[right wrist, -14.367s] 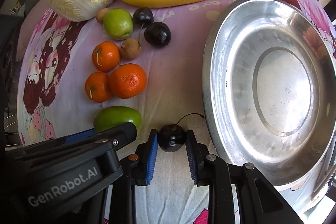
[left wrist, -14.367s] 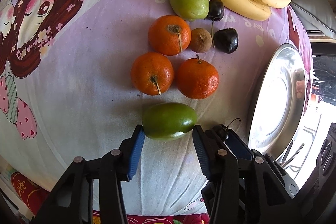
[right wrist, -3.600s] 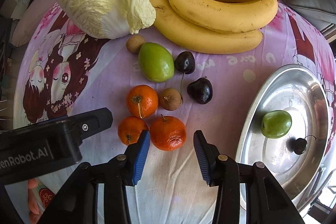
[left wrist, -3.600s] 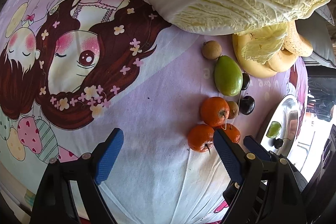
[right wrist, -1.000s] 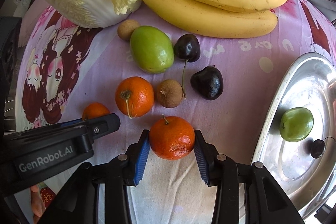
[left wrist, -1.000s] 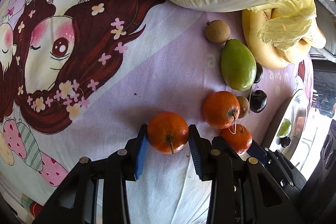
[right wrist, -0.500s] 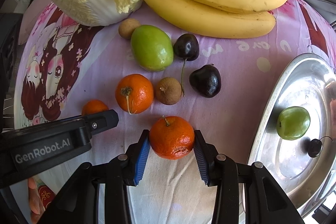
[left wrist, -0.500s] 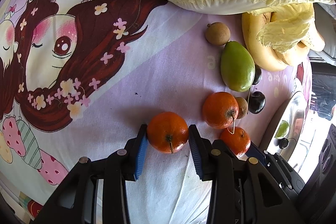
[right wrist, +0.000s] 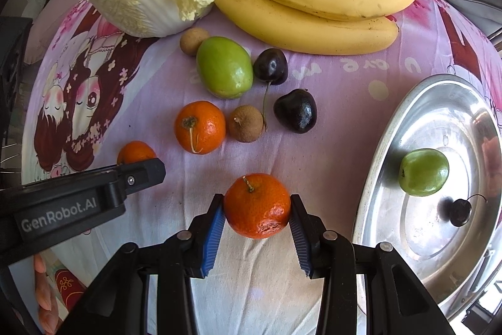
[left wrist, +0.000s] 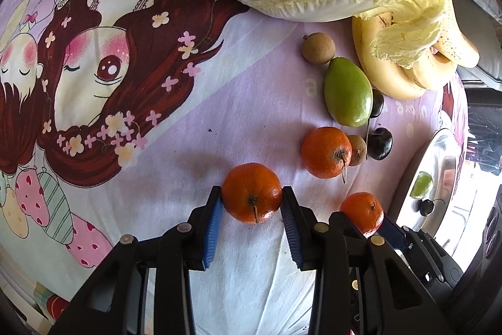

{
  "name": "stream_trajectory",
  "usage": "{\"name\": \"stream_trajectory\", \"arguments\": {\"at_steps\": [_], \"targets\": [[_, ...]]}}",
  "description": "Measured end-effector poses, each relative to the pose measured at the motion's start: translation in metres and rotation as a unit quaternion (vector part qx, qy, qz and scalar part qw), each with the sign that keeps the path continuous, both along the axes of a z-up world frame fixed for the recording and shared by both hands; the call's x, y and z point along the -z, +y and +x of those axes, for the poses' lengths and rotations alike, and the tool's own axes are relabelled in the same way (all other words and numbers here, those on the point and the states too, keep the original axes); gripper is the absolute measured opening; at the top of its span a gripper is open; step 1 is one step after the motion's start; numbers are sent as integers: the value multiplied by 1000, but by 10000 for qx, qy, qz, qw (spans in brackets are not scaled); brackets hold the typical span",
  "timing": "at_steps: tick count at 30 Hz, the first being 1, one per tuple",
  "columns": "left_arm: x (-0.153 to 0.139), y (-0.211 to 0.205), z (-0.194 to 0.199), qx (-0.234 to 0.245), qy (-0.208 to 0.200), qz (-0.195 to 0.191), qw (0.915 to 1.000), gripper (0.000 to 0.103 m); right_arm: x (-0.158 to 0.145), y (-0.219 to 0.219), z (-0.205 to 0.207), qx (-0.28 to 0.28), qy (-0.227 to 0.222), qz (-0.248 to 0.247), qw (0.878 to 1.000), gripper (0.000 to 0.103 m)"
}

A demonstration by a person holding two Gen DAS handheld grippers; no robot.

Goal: Organize fruits
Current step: 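Lift the mandarins with both grippers and carry them toward the steel bowl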

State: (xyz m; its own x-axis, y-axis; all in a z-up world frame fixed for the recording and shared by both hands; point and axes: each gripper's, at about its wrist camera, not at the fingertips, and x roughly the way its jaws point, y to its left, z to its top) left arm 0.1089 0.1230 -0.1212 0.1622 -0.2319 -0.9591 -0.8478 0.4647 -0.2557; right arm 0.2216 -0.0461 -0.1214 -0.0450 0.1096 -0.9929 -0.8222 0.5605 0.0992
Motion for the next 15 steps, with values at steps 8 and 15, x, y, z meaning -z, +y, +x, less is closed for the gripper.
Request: {"name": "stream_trajectory", "arguments": {"at_steps": [8,15], "targets": [[-28,-14,-3,56,-30,124,9999,38,-17,-21,-6,30,-50,77,10000,43],[-53,-38,-3,132,-60,245,9996,38,-38,-43,-12,76,-123,181,9997,43]]}}
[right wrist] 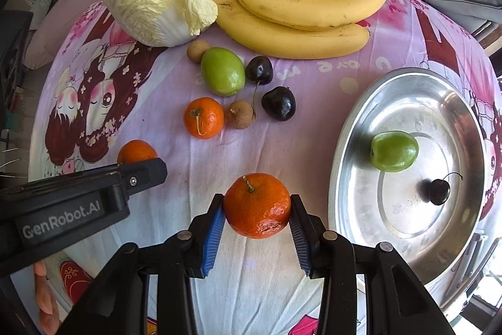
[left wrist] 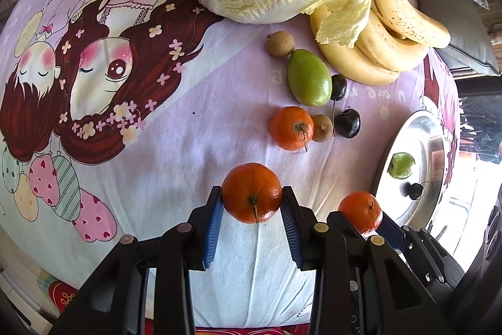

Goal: Organize fruits
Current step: 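Lift the mandarins with both grippers and carry them toward the steel bowl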

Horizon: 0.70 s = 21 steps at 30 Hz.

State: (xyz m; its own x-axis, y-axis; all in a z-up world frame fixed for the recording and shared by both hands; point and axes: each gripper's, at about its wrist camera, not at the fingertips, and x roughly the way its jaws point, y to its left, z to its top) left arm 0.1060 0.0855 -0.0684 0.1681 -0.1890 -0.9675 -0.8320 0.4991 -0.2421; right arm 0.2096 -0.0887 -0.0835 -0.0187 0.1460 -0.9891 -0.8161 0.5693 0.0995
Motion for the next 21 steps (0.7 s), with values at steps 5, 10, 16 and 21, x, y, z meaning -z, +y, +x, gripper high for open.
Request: {"name": "stream_trajectory", "arguments": {"at_steps": [5,10,16,21], "targets": [[-17,-14,3,36,-36,83,10000,38,-15,-12,3,24,-62,63,10000,43],[-36,-29,11,70,-28,177,9998,38,-29,-25,16,92,-57,129,9999,43],[-54,-47,28,107,-15,265,9996,38,-28,-30,22,183,-47,197,9996,43],[-62,-61,43,235,-14,332,9992,38,-35,-39,32,281,-73,266,9992,43]]}}
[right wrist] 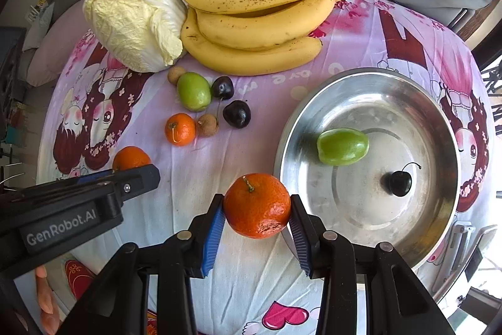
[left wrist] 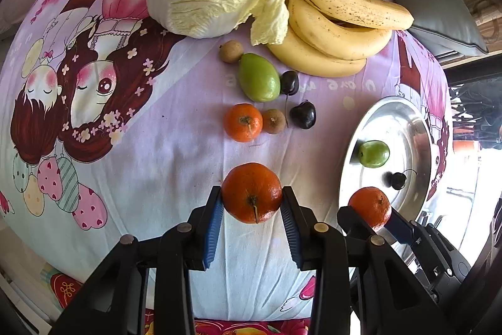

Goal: Organize fruits
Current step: 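Lift the mandarins with both grippers and carry them toward the steel bowl, then lower both held mandarins into the steel bowl beside the lime and cherry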

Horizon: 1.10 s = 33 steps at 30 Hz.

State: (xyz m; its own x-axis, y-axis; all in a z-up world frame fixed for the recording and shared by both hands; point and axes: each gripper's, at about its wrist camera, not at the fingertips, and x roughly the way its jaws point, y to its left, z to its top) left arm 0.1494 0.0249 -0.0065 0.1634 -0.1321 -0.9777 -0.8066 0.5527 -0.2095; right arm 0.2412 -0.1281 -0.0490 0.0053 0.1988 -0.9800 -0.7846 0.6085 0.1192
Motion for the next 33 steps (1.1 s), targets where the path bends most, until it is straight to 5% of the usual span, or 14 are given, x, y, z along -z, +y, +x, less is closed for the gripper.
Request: {"name": "stream_trajectory", "arguments": {"at_steps": [33], "targets": [[10,-67,77,679,32,19,9977,38,20,-66,65,675,241,-25,9974,43]]}}
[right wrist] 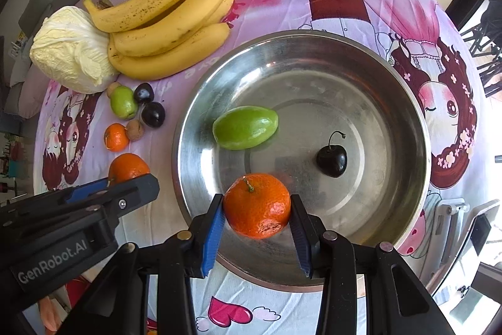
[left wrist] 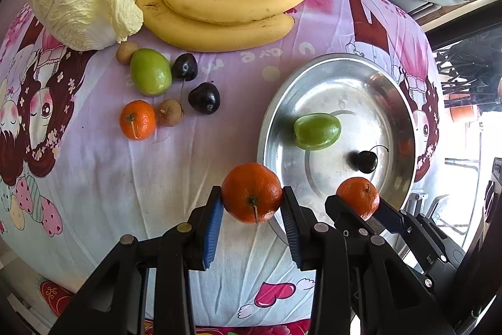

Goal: Organize fruits
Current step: 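Lower both held mandarins into the steel bowl beside the lime and cherry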

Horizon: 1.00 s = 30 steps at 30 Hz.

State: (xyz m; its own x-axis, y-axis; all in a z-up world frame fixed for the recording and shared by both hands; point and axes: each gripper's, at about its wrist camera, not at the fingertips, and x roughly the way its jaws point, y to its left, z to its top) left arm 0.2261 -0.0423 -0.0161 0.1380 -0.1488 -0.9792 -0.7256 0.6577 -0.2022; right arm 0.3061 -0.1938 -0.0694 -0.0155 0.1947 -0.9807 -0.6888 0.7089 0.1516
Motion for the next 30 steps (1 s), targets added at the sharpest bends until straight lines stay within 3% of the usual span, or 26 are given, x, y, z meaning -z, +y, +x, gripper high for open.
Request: {"name": "stream_trajectory", "arguments": {"at_steps": [30], "targets": [[34,-28,42,91,-34,-213,9997,38,23,-39,35,325,179,-36,9993,43]]}}
